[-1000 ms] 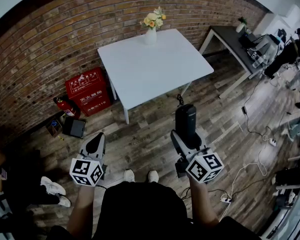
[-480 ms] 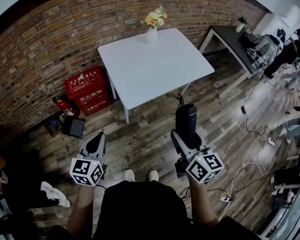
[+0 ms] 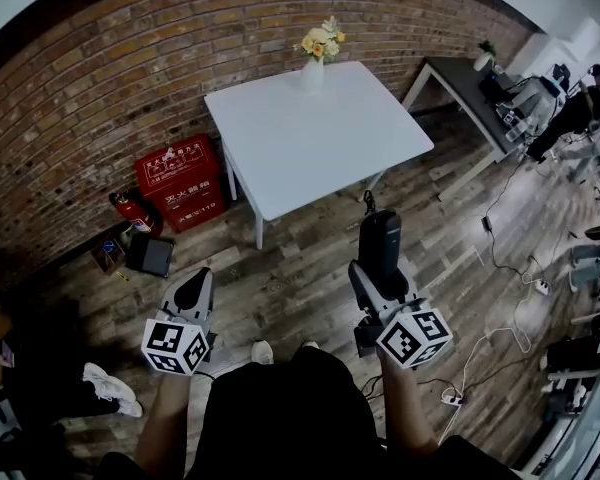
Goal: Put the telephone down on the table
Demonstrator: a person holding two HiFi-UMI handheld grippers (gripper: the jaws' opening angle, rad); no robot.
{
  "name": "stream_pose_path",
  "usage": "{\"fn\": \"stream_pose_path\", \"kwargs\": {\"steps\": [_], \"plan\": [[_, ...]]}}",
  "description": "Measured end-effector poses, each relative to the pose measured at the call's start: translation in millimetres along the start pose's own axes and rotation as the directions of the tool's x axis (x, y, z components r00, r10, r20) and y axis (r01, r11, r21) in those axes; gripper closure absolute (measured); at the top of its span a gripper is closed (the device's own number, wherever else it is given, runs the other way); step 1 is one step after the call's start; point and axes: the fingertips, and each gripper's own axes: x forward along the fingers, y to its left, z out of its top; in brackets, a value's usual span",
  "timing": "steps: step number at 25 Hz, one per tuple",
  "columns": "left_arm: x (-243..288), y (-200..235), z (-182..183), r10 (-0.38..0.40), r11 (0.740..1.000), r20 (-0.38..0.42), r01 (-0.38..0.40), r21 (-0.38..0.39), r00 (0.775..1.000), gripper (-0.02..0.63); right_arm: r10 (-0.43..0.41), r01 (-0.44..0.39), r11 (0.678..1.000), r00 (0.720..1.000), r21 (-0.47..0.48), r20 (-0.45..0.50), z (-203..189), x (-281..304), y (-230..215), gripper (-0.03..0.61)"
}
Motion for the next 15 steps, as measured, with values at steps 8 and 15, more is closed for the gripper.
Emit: {"fn": "stream_pose_path", "kwargs": {"steps": [8, 15], "plan": [[-7, 19, -1, 0.001, 1.000, -0.006, -0.001, -0.003, 1.000, 0.601, -0.002, 0.002, 1.000, 1.000, -0.003, -0.004, 0, 12, 12, 0.293], [6, 31, 4, 0.008, 1.000, -0.008, -0.008, -0.012, 1.000, 0.601, 0.003, -0.003, 1.000, 1.000, 0.002, -0.013, 1, 36, 8, 0.293]]}}
